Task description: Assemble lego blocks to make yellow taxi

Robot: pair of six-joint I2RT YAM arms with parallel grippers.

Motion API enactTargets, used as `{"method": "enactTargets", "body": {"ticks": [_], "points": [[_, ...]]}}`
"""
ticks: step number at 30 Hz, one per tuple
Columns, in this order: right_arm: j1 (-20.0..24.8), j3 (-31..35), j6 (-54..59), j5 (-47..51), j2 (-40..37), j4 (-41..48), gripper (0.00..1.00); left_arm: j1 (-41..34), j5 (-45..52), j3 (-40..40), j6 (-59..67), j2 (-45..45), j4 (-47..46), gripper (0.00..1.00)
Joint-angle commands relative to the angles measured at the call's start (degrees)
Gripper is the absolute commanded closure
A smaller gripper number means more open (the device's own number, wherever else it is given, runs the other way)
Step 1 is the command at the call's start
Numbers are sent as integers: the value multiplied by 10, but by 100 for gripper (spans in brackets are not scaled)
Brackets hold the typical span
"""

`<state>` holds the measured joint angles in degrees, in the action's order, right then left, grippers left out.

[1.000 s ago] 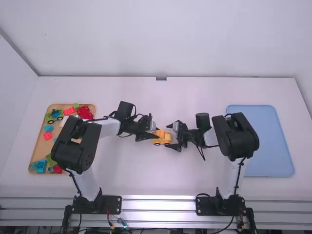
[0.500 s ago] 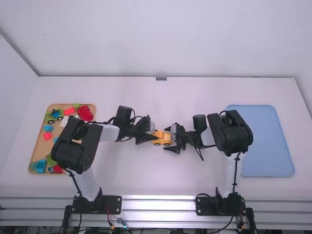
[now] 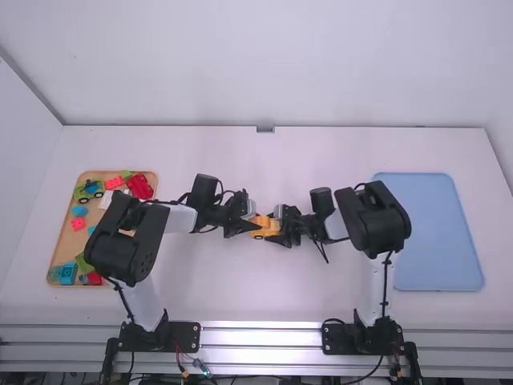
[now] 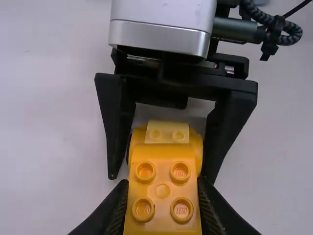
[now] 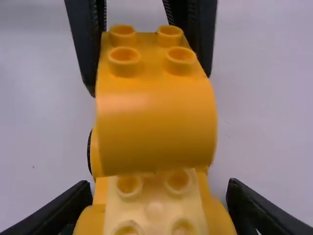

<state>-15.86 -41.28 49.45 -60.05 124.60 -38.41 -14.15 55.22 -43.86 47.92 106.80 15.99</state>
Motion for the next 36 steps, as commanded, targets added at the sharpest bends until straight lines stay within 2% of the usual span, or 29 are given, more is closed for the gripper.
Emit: {"method": "enactTargets", "body": {"ticks": [1,3,5,27,32,36], "points": [[2,-3,-1,-3,7,3,20,-5,12,4,-1,-6,0,98],[2,-3,-1,-3,7,3,15,-5,12,4,-2,-6,2,98],[2,-1,1,-5,7,2,14,-5,12,4,-2,-6,2,98],[23,3,20,-51,7,3,16,-5,30,4,-1,-6,5,96],[14,5,24,-37,7,3,22,-5,23,4,-2,-6,4,97],[12,5,19,-28,7,3,32,-5,23,4,-2,-6,4,97]]}}
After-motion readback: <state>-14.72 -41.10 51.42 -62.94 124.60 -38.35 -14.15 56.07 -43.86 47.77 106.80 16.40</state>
